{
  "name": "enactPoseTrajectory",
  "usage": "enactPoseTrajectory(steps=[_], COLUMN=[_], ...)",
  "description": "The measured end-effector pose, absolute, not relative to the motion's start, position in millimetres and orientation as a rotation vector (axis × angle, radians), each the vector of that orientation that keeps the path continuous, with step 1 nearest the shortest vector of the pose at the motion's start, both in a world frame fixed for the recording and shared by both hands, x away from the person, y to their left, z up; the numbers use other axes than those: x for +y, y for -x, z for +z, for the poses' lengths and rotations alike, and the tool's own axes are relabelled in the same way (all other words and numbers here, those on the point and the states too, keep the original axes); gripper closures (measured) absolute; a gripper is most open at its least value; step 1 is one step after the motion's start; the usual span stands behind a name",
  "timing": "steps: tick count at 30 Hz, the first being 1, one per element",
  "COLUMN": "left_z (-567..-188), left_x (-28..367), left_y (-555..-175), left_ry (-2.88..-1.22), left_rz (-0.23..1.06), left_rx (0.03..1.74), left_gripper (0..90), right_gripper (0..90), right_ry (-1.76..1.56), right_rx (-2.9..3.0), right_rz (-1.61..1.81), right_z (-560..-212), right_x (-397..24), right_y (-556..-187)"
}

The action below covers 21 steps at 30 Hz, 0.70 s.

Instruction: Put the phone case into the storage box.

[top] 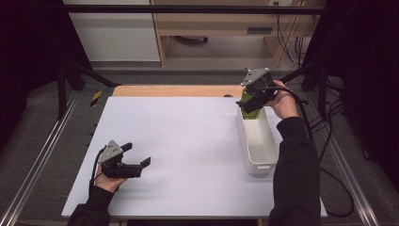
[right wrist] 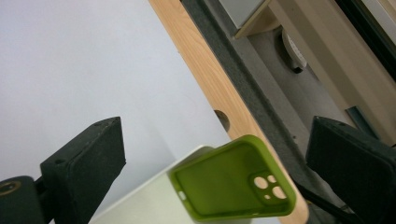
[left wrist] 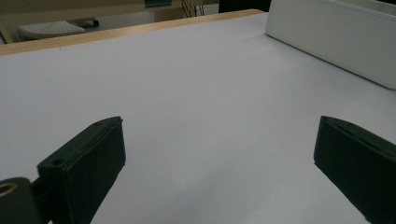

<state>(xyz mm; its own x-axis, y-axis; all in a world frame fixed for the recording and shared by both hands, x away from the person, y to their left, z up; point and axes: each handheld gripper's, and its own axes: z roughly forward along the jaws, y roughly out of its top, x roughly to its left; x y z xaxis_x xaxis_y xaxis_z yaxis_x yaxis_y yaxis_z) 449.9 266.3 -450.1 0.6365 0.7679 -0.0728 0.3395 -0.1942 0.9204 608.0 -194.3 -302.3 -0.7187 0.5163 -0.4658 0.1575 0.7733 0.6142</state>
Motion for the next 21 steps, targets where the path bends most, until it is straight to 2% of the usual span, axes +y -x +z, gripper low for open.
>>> enactPoseTrajectory(steps=[7, 21], left_z=[-450, -447], left_x=[266, 264], left_y=[-450, -447], left_ry=[-1.790, -1.786], left_rz=[0.493, 0.488], left_rx=[0.888, 0.867], left_gripper=[1.5, 1.2], right_gripper=[4.6, 4.1], right_ry=[-0.629, -0.673], right_rx=[2.274, 2.161], right_rz=[0.992, 1.339], right_z=[-304, -323], right_x=[-203, -216], right_y=[-584, -529])
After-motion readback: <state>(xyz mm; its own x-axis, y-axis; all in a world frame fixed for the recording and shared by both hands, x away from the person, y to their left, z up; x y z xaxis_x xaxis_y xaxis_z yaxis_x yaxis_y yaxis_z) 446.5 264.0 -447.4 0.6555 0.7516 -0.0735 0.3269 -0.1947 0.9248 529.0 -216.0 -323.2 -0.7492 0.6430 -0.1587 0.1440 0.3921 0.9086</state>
